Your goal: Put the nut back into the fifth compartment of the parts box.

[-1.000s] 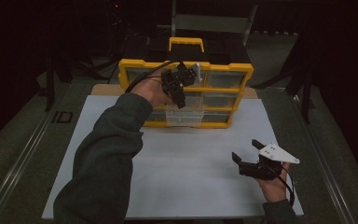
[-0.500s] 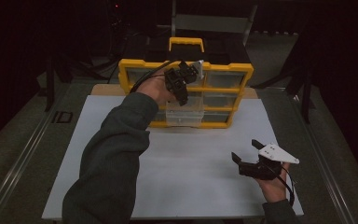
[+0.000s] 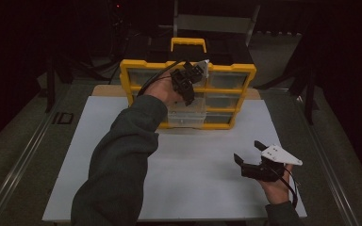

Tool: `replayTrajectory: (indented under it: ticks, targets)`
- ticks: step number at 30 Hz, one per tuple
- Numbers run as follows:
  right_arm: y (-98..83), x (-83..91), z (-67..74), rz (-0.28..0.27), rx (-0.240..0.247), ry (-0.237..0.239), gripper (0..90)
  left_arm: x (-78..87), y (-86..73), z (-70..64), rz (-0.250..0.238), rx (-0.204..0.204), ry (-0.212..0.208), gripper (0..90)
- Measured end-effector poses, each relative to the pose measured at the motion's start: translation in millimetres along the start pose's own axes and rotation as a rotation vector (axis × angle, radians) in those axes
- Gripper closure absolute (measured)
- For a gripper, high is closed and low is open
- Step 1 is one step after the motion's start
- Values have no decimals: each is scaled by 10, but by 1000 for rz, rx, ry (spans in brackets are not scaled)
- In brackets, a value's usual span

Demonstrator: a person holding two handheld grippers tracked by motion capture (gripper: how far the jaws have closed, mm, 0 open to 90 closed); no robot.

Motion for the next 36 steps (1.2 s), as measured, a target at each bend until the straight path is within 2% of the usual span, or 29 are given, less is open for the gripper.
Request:
replayTrajectory:
  ticks: [1,3,6,9,14,21,28,36]
  targets:
    - [0,1,-1,0,0,0,103,0,2,6,-4,0,14,544]
    - [1,3,0,-1,0,0,103,16,5,-6,-20,7,0,417]
    - [-2,0,0,1,0,0,103,38,-6,-24,-41,19,4,265]
    - [-1,-5,7,0,3,2,103,31,-42,-28,-37,13,19,151]
    - [-4,-9,10,2,4,2,103,7,-118,-6,-21,0,41,91]
    - [-8,-11,9,3,1,2,103,35,-159,-40,-30,-29,43,49]
    - [-7,-4,-1,2,1,-1,103,96,-215,-103,-58,-64,42,48]
    - [-15,-12,-2,5,-2,0,103,158,-329,-102,-71,-91,33,58]
Point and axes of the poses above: each handheld gripper's, and its own axes: x roughly backward along the jaws, y roughly out of its top, z roughly to its left, the point moved 7 cm from there along -x, roughly forward along the jaws, and after that the axes turned 10 degrees about x, right-handed, at the moved point
